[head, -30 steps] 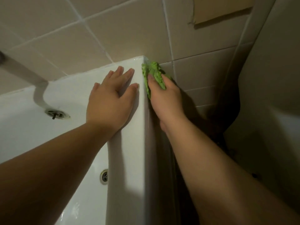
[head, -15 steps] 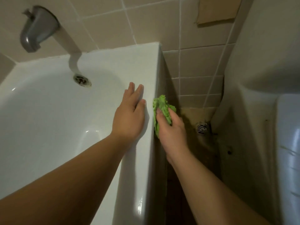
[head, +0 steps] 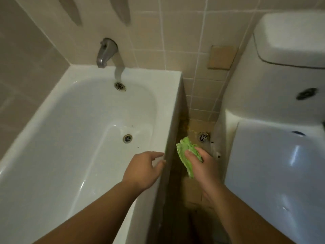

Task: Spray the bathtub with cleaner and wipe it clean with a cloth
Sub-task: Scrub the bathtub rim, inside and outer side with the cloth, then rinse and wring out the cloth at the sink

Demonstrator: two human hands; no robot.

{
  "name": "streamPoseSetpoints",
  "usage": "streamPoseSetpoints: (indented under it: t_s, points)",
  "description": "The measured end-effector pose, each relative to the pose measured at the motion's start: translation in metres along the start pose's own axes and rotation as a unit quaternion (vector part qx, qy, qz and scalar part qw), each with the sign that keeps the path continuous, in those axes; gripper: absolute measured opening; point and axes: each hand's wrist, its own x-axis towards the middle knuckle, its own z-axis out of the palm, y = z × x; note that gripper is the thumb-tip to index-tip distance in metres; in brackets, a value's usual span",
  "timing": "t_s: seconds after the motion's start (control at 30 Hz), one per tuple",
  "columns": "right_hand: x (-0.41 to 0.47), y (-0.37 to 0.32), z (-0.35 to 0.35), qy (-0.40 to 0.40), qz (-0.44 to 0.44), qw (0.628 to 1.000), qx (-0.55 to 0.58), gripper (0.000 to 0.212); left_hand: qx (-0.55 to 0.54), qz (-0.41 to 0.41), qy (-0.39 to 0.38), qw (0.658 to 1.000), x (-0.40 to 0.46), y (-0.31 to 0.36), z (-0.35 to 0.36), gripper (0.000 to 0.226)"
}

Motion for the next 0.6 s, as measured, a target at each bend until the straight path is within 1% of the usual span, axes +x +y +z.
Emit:
streamPoseSetpoints:
  t_s: [0.07, 0.13, 0.27, 0.33, 0.43, 0.6]
  points:
    - [-0.040, -0.018, -0.024, 0.005, -0.003, 0.999, -0.038, 0.021, 0.032, 0.027, -0.031, 0.999, -0.027, 0.027, -0.019, 0.033]
    - [-0.076, -0.036, -0.053, 0.023, -0.014, 0.998, -0.055, 0.024, 0.048, 0.044, -0.049, 0.997, -0.050, 0.059, -0.038, 0.031]
    - [-0.146, -0.071, -0.112, 0.062, -0.016, 0.997, -0.044, 0.021, 0.061, 0.072, -0.064, 0.993, -0.095, 0.124, -0.065, 0.033]
    - [-0.177, -0.084, -0.144, 0.090, -0.021, 0.994, -0.058, 0.027, 0.060, 0.079, -0.072, 0.992, -0.118, 0.157, -0.071, 0.034]
    - [-0.219, -0.093, -0.191, 0.124, -0.032, 0.985, -0.117, 0.044, 0.074, 0.112, -0.088, 0.987, -0.150, 0.207, -0.073, 0.037]
    - [-0.288, -0.098, -0.263, 0.181, -0.088, 0.962, -0.182, 0.047, 0.105, 0.211, -0.098, 0.967, -0.196, 0.289, -0.062, 0.037]
